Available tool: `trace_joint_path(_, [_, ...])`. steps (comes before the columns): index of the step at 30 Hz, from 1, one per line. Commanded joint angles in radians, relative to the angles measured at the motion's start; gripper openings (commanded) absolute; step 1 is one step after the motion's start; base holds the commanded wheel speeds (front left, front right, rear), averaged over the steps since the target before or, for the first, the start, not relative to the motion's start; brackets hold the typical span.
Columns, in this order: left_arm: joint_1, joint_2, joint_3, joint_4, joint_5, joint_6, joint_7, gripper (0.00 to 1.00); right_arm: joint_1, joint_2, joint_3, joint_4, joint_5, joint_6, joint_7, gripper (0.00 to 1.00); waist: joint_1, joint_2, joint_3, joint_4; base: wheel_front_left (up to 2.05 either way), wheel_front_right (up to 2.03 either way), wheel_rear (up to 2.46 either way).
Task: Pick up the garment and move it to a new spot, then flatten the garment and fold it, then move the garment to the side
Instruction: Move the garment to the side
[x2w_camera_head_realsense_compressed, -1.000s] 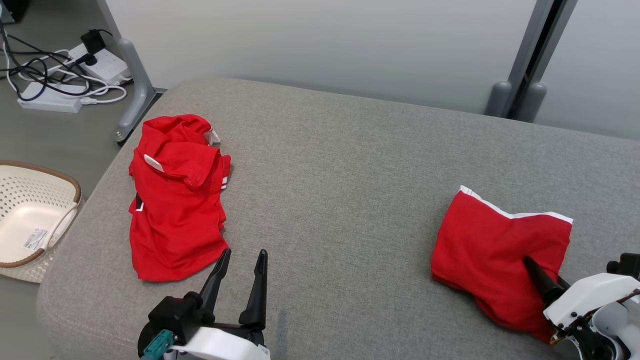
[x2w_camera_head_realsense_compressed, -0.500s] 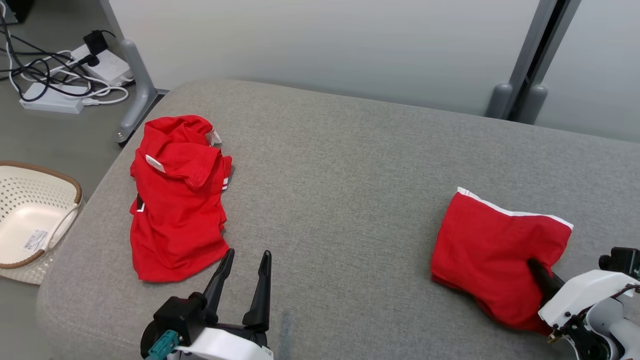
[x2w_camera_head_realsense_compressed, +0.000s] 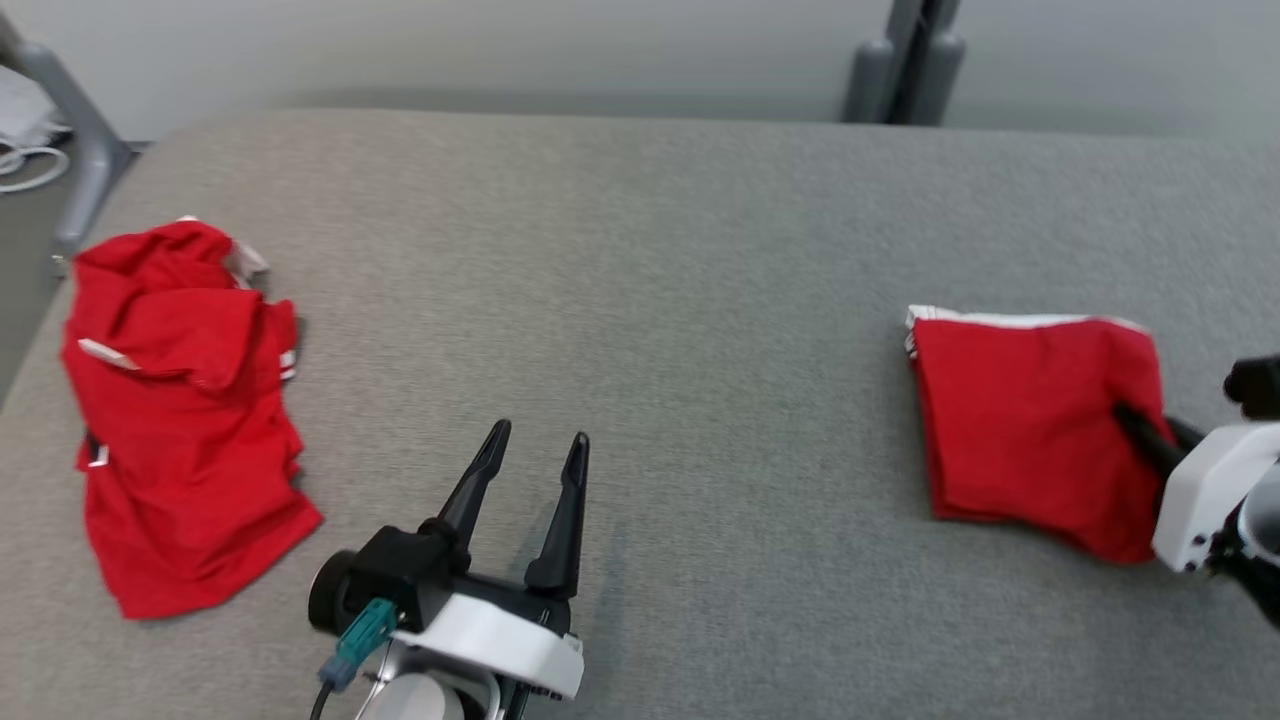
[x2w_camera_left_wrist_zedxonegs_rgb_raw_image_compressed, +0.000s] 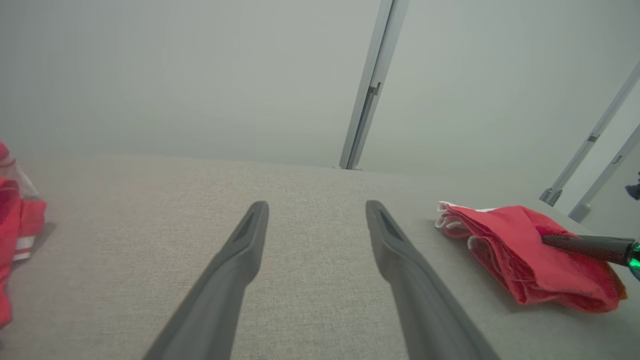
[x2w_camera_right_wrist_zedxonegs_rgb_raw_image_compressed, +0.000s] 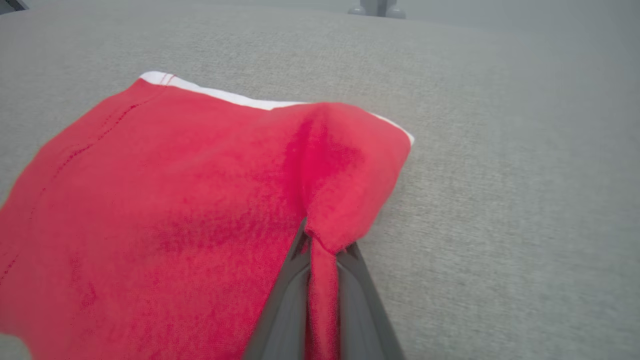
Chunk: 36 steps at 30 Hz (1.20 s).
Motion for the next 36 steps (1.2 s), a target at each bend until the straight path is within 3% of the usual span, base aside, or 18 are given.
trace_joint_path(1, [-0.027,0.004,-0.004,-0.004,0.011,0.003,-0.003,1.00,-0.034,-0.020,0.012,0.008,-0.010,0.000,-0.008,0.00,0.0000,0.0000,0.070,-0.071,0.00,0.00,0.00])
trace_joint_path(7, [-0.150,0.005,-0.068,-0.029,0.059,-0.009,-0.003,1.00,-0.231,-0.131,0.158,0.047,-0.077,0.000,-0.085,0.00,0.0000,0.0000,0.206,-0.167,0.00,0.00,0.00])
trace_joint_path(17, [-0.292,0.004,-0.155,-0.096,0.091,0.011,-0.003,1.00,-0.458,-0.256,0.268,0.205,-0.222,0.000,-0.173,0.00,0.0000,0.0000,0.368,-0.214,0.00,0.00,0.00])
trace_joint_path(23, [-0.356,0.005,-0.186,-0.125,0.110,0.021,-0.003,1.00,-0.571,-0.318,0.161,0.256,-0.473,0.000,-0.170,0.00,0.0000,0.0000,0.442,-0.211,0.00,0.00,0.00])
trace_joint_path(36, [-0.377,0.004,-0.200,-0.140,0.112,0.031,-0.003,1.00,-0.538,-0.299,-0.017,0.376,-0.620,0.000,-0.170,0.00,0.0000,0.0000,0.492,-0.180,0.00,0.00,0.00])
